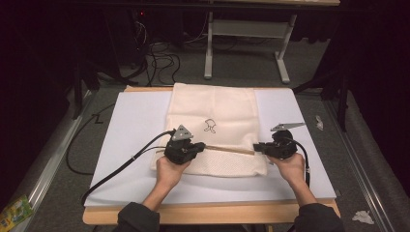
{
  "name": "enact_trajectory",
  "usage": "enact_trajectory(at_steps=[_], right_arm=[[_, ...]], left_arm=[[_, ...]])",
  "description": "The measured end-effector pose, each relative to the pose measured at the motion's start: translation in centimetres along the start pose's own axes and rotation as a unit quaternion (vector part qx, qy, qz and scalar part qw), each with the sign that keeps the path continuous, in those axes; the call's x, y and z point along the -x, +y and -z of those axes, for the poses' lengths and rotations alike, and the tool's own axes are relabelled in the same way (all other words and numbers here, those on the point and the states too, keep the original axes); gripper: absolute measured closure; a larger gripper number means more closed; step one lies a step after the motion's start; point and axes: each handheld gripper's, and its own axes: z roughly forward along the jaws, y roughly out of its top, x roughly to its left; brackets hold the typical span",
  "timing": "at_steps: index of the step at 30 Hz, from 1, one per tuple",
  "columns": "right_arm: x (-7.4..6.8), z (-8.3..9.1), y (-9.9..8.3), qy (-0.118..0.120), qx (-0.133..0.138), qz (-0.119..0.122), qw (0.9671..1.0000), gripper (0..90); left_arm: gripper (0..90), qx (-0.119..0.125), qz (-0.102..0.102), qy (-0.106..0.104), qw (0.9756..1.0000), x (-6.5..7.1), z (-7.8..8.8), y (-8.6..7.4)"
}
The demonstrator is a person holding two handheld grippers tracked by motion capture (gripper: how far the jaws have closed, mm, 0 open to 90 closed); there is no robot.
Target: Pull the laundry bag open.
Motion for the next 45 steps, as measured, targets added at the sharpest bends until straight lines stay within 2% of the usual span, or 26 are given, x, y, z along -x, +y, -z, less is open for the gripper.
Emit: enact_trajectory(at_steps=[3,16,30,45], right_arm=[[-0.1,-0.1,0.1,0.002,0.002,0.002,1.0,86.1],[0.0,0.1,0.2,-0.009,-0.001,0.007,0.9999,86.0],[0.0,0.3,0.3,-0.022,0.0,0.008,0.9997,86.0],[-0.2,0.4,0.5,-0.026,0.0,0.014,0.9996,86.0]], left_arm=[[87.1,-0.003,-0.005,0.002,1.0,-0.1,0.2,0.0],[87.0,0.004,0.01,0.011,0.9999,-0.8,0.9,-0.4],[87.0,0.012,0.016,0.028,0.9994,-1.9,2.2,-1.0],[87.1,0.016,0.017,0.024,0.9994,-2.1,2.3,-1.3]])
